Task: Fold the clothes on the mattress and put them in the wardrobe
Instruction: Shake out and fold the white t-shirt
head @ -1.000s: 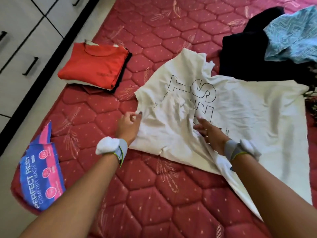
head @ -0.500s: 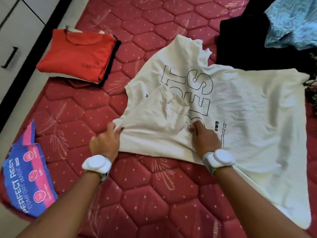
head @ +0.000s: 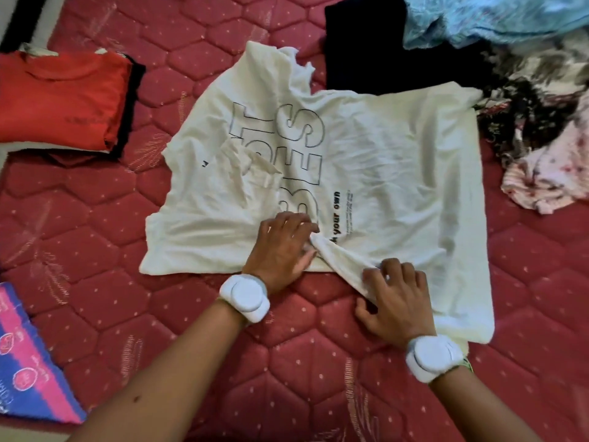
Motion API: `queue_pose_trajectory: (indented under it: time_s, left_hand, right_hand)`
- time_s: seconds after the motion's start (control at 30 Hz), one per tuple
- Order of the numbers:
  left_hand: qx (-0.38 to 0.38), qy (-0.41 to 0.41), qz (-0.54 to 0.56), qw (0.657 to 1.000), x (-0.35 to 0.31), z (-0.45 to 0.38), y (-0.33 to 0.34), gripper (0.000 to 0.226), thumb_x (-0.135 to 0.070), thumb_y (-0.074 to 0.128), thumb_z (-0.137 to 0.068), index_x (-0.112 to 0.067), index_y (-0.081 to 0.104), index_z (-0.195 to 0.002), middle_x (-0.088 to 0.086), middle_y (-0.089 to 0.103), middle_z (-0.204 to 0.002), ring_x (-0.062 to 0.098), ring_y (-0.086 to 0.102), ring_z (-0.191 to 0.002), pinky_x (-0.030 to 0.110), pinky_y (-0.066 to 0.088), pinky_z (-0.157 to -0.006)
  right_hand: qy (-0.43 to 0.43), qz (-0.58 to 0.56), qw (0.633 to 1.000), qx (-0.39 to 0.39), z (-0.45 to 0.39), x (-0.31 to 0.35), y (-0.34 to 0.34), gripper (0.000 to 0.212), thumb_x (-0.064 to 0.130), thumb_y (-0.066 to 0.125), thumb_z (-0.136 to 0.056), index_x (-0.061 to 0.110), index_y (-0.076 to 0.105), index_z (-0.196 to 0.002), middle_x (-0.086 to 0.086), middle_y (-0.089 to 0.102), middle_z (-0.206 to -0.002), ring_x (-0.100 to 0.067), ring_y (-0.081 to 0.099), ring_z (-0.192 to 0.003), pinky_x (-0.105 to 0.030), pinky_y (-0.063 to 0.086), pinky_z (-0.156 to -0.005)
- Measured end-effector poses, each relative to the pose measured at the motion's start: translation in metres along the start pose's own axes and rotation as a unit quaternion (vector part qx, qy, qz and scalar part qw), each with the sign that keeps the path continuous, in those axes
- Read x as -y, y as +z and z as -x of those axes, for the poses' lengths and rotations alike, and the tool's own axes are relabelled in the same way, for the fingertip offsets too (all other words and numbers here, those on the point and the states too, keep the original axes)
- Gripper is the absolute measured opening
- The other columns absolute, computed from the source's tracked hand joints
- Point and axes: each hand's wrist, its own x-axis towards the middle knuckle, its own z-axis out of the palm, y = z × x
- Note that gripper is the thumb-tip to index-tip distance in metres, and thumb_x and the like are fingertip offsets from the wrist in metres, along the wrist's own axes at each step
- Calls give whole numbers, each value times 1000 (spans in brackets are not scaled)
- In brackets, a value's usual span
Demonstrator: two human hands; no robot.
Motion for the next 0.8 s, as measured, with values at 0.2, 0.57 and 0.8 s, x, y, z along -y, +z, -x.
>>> queue_pose_trajectory:
  time_s: [0.2, 0.57, 0.8]
  left_hand:
    - [103, 66, -36, 992, -17, -16, 19, 45, -59, 48, -73, -30, 59, -105, -5, 60, -109, 24, 56, -104, 39, 26, -85]
    - [238, -83, -21, 967, -4, -74, -6, 32, -53, 43, -94, -25, 58, -96, 2, 65, -92, 25, 58, -105, 35, 24, -94]
    - [94, -120, -58, 987, -4, -63, 19, 59, -68, 20, -83, -22, 56, -78, 8, 66, -69, 30, 65, -85, 41, 26, -92]
  right_hand:
    - [55, 1, 996, 66, 52, -75, -11, 33, 44, 58, -59, 15, 60, -74, -8, 55, -88, -31, 50, -76, -37, 37, -63]
    - [329, -585, 737, 79, -44, -181, -44, 20, 24, 65, -87, 11, 61, -101, 2, 57, -80, -11, 52, -78, -10, 42, -60]
    - [373, -545, 751, -10, -24, -177, -15, 33, 12, 77, -77, 21, 57, -102, 5, 62, -90, -2, 54, -74, -18, 48, -66]
